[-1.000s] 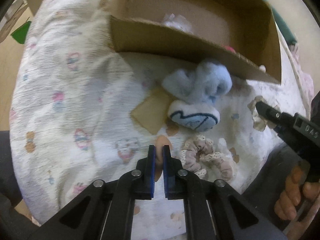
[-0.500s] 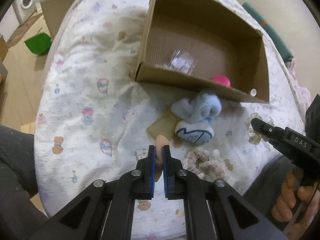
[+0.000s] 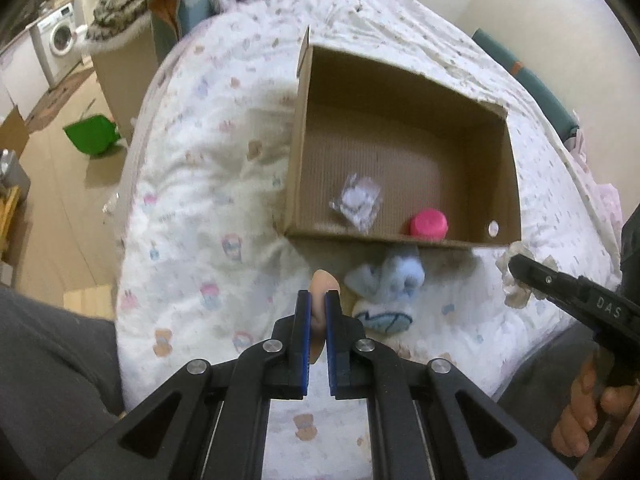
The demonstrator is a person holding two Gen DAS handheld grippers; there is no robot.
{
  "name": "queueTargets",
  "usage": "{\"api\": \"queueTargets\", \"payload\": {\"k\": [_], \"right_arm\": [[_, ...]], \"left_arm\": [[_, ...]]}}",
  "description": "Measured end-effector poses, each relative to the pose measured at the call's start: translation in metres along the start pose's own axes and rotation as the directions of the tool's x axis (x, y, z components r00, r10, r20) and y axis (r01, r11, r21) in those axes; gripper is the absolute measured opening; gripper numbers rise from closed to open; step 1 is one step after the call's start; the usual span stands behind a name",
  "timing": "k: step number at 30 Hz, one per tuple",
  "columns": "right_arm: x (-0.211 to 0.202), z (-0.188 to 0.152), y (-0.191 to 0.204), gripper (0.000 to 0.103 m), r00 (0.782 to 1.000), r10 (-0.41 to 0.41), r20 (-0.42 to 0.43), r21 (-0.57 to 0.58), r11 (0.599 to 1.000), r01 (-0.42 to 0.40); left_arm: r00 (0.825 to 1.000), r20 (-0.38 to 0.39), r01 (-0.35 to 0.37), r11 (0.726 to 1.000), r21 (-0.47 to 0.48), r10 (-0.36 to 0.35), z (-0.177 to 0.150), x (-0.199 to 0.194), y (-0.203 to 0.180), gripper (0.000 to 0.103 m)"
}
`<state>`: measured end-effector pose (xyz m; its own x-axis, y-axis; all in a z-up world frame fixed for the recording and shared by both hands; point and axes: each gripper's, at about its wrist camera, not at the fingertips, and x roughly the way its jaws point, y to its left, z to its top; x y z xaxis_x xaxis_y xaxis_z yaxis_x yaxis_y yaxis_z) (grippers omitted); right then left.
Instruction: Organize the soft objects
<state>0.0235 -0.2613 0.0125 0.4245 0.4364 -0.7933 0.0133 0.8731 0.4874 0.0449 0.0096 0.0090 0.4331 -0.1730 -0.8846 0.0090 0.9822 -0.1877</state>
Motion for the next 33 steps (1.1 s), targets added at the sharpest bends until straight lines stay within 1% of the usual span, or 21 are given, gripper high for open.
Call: {"api": "queueTargets", "payload": {"k": [5,7,11,22,26,33], "right_arm": [[-0.004,0.015,0.009,0.021,1.000,0.010,0.022,-0.013,1.000,-0.010],[-0.004,0.020,0.010,0.021,1.000,0.009,0.026,-0.025,1.000,-0.008],[-0.004,0.031,0.014,0.021,0.999,0.003,0.037,-0.041,0.999,-0.001],[0.008,0.060,0.015,0.021,0.998,-0.005,0.063,-0.060,0.998,0.008],[0.019,0.067,0.011,0.021,0.998,-0.008,0.067,-0.057,0.998,0.012],[0.037,0.069,0.004,0.021,0.999,-0.013,0.052,-0.055,0.998,0.015]], "left_arm": [[0.999,0.049,-0.004,1.000,0.022,0.003,0.024,-0.010,-0.005,0.006],[0.997,0.079,-0.011,0.999,0.043,0.007,0.034,-0.013,-0.010,0.006],[0.994,0.111,-0.020,0.997,0.079,0.011,0.051,-0.014,-0.019,0.006],[0.991,0.133,-0.021,0.989,0.147,0.001,0.089,0.001,-0.042,0.006],[0.992,0.127,-0.035,0.985,0.167,0.013,0.094,0.016,-0.046,0.006],[0.993,0.113,-0.055,0.981,0.187,0.035,0.092,0.044,-0.048,0.006]]}}
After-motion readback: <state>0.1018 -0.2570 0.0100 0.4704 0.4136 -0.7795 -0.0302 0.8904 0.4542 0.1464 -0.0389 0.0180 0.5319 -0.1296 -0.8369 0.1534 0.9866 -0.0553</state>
